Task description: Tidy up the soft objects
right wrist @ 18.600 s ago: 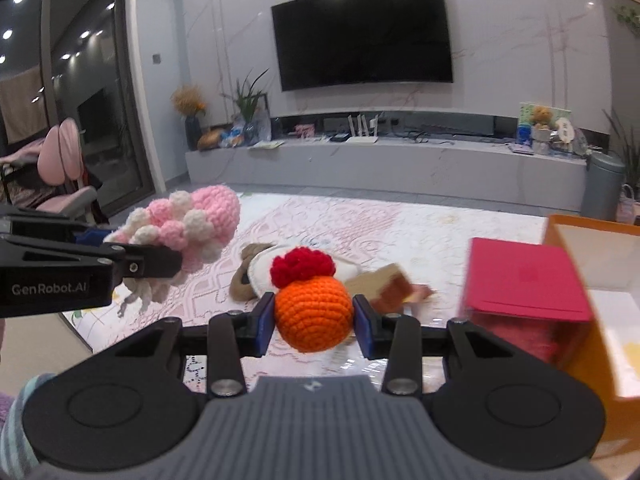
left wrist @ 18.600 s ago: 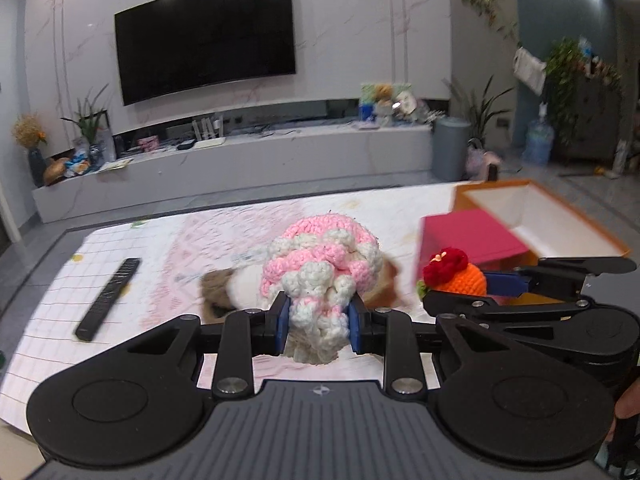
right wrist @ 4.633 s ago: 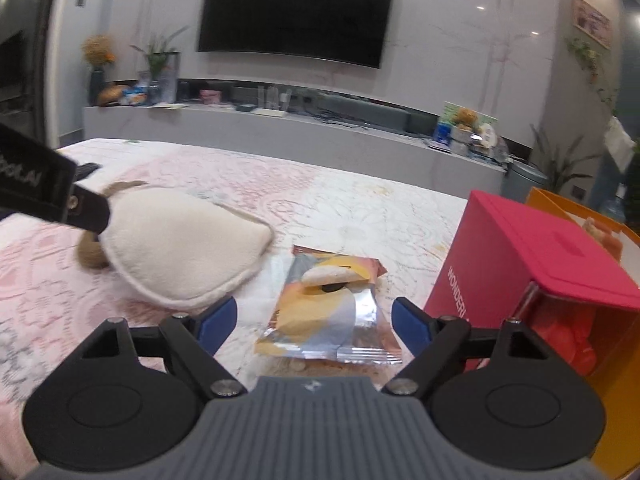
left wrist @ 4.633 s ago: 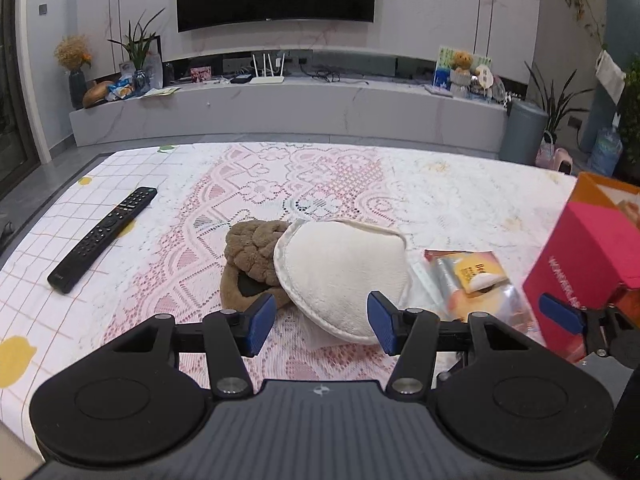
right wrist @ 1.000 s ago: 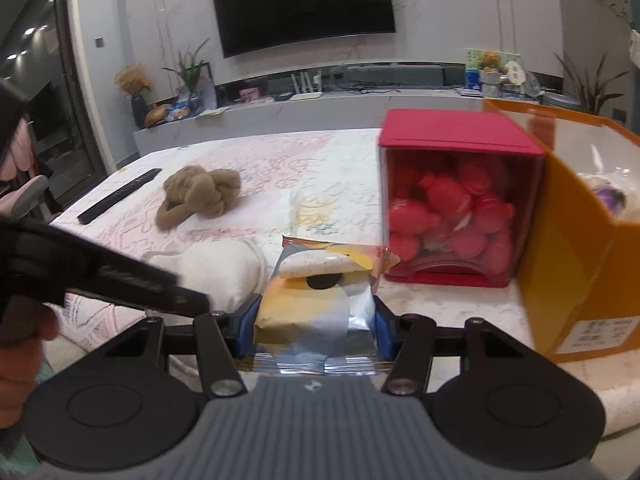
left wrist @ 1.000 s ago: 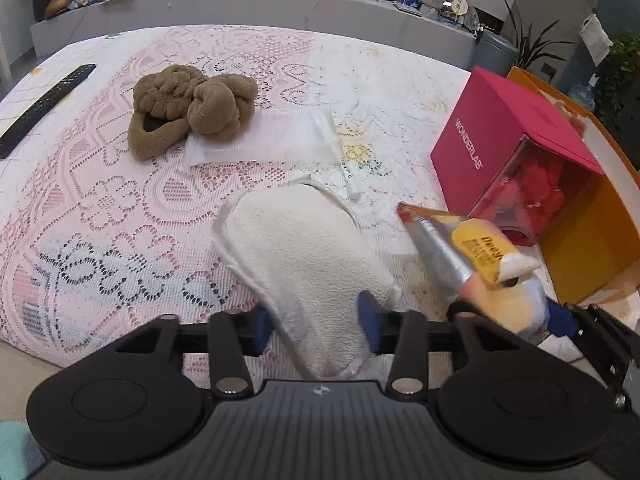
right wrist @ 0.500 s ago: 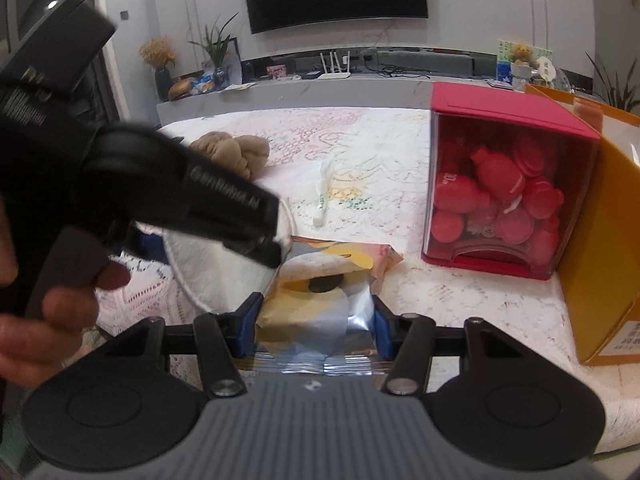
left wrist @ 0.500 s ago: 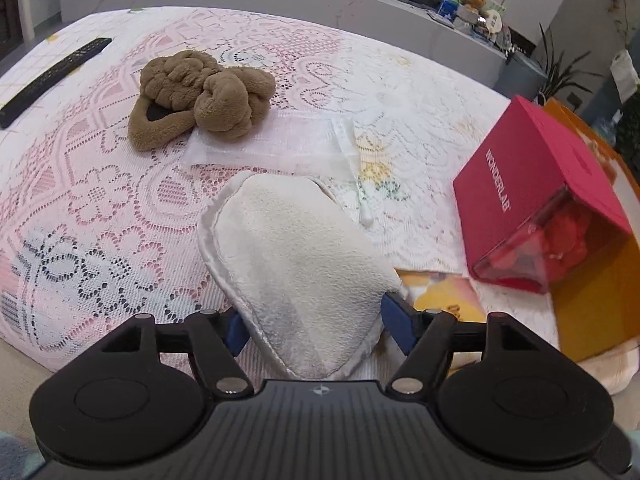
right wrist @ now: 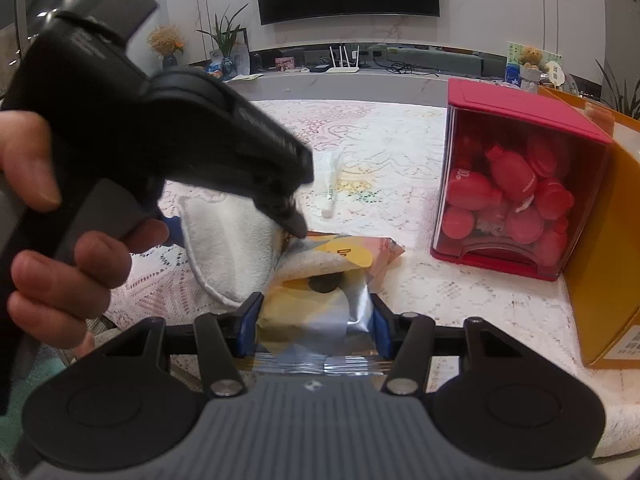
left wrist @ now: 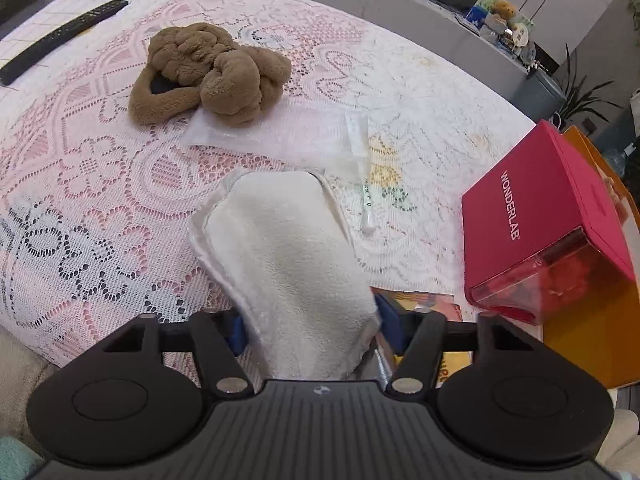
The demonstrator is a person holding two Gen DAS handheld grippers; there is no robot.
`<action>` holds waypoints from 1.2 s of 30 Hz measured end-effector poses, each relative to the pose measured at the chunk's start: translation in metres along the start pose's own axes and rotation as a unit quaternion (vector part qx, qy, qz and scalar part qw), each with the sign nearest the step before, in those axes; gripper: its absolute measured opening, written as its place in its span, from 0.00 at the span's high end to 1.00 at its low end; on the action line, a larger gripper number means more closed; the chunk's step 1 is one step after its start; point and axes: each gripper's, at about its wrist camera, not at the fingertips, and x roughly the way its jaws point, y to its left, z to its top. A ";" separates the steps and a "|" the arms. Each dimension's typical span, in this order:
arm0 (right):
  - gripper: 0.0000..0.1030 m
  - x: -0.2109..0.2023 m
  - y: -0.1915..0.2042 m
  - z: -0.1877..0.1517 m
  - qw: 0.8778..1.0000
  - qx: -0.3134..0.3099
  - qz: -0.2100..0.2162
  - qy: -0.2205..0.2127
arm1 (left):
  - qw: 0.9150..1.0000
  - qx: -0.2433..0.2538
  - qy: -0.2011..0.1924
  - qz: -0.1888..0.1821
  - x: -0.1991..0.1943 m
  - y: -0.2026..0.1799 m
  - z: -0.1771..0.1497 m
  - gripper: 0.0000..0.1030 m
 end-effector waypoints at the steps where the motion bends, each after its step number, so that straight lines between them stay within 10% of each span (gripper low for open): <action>1: 0.47 0.001 0.000 0.000 1.000 0.000 0.000 0.001 | 1.000 0.006 -0.004 0.001 -0.002 -0.001 0.000 0.44; 3: 0.47 0.001 0.000 0.000 1.000 -0.002 -0.001 0.001 | 1.000 0.020 -0.014 0.006 -0.006 -0.004 -0.001 0.71; 6: 0.47 0.002 -0.001 0.000 1.000 0.002 -0.002 0.001 | 0.999 0.034 -0.018 0.015 -0.009 -0.003 -0.002 0.80; 21: 0.48 -0.013 -0.006 0.003 1.000 0.017 -0.004 -0.016 | 0.992 0.100 -0.066 0.023 -0.058 0.003 -0.024 0.84; 36: 0.48 -0.111 -0.019 0.023 0.994 0.017 -0.033 -0.106 | 0.970 0.180 -0.160 -0.028 -0.151 -0.044 -0.046 0.84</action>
